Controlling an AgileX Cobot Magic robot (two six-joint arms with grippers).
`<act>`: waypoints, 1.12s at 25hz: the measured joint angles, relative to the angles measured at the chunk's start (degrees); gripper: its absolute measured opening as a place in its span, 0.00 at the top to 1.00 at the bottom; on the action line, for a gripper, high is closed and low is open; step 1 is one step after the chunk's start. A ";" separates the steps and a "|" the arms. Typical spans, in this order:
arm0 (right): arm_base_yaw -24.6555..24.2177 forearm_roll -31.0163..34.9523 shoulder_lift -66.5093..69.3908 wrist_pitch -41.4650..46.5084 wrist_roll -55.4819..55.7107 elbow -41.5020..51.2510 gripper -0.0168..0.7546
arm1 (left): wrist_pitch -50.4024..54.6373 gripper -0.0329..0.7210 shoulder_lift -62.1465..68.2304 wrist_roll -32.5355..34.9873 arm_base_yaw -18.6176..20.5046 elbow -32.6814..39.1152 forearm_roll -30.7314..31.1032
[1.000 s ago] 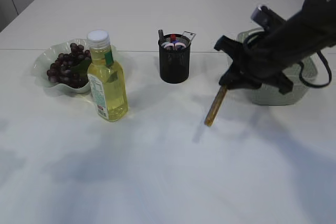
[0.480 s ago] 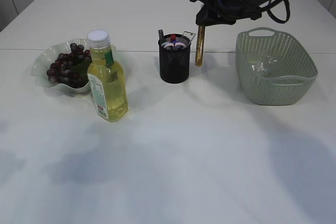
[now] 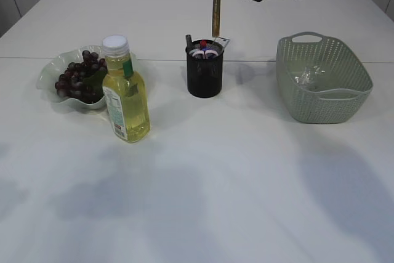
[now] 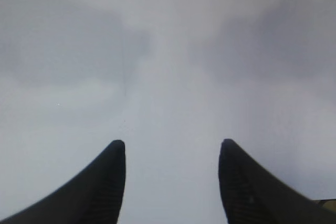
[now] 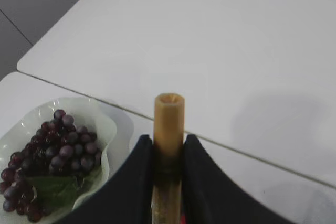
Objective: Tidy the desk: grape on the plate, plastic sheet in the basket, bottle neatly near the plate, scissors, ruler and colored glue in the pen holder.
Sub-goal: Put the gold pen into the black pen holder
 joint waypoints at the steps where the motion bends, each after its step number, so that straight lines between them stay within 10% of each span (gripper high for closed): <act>1: 0.00 1.29 0.78 -0.85 -1.51 -1.24 0.80 | 0.00 0.41 0.00 0.00 0.00 0.00 0.00; 21: 0.00 19.29 11.85 -11.67 -23.38 -3.60 0.79 | 0.00 0.41 0.00 0.00 0.00 0.00 0.00; 28: 0.00 20.12 12.33 -10.06 -23.59 -3.70 0.56 | 0.00 0.41 0.00 0.00 0.00 0.00 0.00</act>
